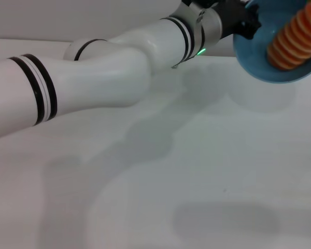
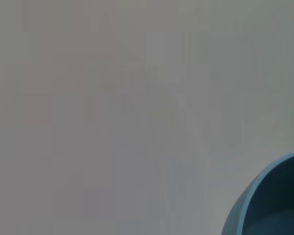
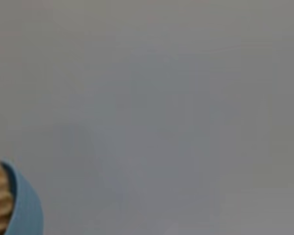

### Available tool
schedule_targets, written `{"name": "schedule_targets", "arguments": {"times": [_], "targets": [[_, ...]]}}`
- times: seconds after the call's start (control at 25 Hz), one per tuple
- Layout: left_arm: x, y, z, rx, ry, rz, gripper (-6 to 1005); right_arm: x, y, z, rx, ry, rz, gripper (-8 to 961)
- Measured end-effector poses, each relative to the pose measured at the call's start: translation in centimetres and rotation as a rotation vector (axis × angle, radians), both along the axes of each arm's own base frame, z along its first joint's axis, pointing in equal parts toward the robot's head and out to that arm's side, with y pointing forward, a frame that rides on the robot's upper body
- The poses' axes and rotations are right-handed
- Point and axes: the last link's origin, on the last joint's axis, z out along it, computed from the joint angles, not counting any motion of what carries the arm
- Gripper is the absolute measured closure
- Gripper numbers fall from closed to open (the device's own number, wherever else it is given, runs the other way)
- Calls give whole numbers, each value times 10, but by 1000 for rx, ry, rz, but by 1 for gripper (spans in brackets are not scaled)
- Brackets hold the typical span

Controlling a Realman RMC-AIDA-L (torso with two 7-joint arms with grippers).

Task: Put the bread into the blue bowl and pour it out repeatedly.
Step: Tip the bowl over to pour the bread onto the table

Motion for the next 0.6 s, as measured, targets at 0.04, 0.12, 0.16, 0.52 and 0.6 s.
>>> {"name": "schedule_targets", "arguments": {"times": [0.04,0.12,0.16,0.52,0.6], "targets": [[3,-1,0,2,-4,-10,1001,1,-1,-1,2,2,-4,453],[6,-5,-3,4,-6,-36,1001,1,-2,-1,6,4,-6,453],[6,-5,-3,4,-6,-36,1001,0,-2,-1,8,6,-3,454],[2,0,-2,22,2,-28,1000,-5,1,-2,20,20,26,454],[1,0,-3,9,7,-15,1000,-6,3,-3,19,25,29,454]]}}
